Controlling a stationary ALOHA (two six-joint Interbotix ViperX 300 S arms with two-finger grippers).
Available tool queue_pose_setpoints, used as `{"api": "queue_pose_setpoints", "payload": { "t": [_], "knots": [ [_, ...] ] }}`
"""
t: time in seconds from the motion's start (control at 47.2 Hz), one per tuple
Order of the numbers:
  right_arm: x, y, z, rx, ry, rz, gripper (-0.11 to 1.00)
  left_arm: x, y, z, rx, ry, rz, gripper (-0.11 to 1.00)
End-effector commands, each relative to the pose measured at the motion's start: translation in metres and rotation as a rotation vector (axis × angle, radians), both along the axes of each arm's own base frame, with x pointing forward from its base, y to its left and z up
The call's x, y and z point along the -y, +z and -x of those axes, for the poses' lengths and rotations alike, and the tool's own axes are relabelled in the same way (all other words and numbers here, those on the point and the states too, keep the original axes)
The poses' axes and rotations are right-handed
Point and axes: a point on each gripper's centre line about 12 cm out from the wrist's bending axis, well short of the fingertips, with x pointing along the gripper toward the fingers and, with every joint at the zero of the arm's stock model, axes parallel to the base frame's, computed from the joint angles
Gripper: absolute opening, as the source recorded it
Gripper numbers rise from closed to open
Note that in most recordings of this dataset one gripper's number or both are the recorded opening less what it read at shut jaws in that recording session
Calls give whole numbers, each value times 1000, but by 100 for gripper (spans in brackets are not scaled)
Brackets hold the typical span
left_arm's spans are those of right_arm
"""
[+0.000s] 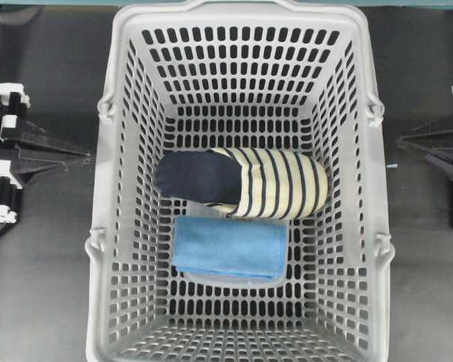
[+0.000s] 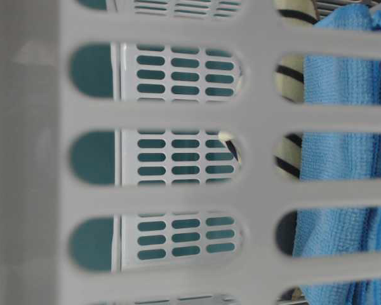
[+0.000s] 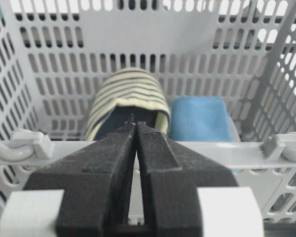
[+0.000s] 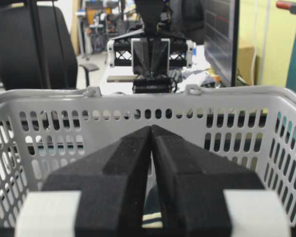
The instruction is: Pick up the blue cloth from the shopping basket with the left arm.
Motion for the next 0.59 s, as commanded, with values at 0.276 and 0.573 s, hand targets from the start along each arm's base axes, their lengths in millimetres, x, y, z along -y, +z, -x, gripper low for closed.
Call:
{"api": "queue_pose_setpoints", "payload": {
  "t": [0.276, 0.573],
  "knots": [
    [-2, -1, -5, -152, 9, -83, 0, 4, 61, -38, -183, -12, 46, 0],
    [-2, 0, -3, -207, 9, -106, 1, 26, 84, -87, -462, -71, 17, 0]
  ]
}}
